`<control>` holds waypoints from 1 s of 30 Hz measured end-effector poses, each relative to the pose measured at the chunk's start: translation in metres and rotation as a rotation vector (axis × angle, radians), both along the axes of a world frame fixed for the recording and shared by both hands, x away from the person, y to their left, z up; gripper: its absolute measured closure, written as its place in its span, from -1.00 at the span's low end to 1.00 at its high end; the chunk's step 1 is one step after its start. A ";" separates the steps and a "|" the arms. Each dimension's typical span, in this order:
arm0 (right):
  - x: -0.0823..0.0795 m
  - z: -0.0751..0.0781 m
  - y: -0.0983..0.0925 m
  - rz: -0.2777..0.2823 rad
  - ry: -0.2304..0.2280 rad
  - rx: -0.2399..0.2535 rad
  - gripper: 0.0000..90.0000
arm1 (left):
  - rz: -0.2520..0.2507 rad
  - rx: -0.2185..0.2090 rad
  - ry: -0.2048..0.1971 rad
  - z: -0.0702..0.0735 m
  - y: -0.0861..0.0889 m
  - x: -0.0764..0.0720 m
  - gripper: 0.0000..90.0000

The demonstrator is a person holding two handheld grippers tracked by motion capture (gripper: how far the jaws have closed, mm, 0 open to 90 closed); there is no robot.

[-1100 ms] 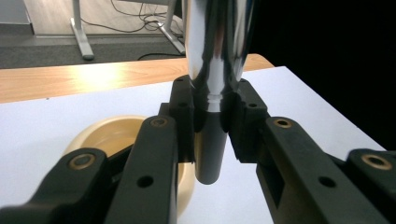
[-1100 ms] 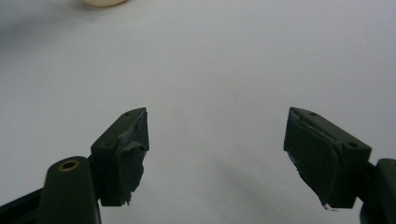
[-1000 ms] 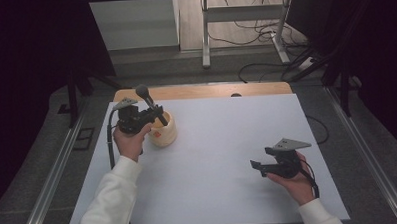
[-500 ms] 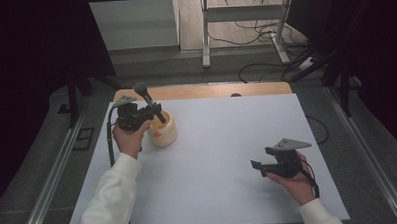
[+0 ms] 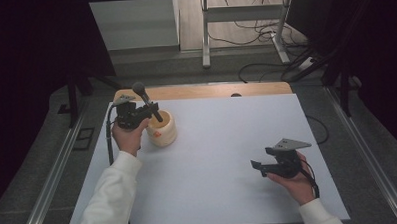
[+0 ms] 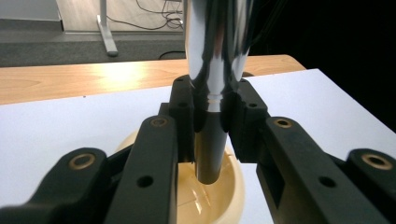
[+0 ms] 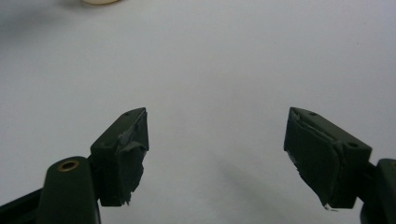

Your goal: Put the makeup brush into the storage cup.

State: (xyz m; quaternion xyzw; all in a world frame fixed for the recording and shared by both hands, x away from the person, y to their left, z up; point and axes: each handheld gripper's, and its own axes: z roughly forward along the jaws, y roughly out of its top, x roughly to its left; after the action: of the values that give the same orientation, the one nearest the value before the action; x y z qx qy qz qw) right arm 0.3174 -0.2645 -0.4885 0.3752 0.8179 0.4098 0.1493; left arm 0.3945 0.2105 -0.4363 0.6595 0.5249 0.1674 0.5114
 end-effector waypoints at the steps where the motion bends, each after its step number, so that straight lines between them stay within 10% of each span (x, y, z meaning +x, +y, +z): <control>1: 0.000 0.000 0.000 0.000 0.000 0.000 -0.49 | 0.004 0.005 0.000 -0.001 0.000 0.000 0.64; 30: 0.000 -0.002 0.001 0.000 0.003 -0.019 -0.50 | 0.010 0.045 0.031 -0.034 -0.004 0.005 0.63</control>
State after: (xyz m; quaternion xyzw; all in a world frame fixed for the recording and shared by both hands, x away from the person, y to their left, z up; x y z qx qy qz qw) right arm 0.3179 -0.2637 -0.4907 0.3746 0.8220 0.4013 0.1516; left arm 0.3998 0.2070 -0.4705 0.6709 0.5321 0.1713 0.4873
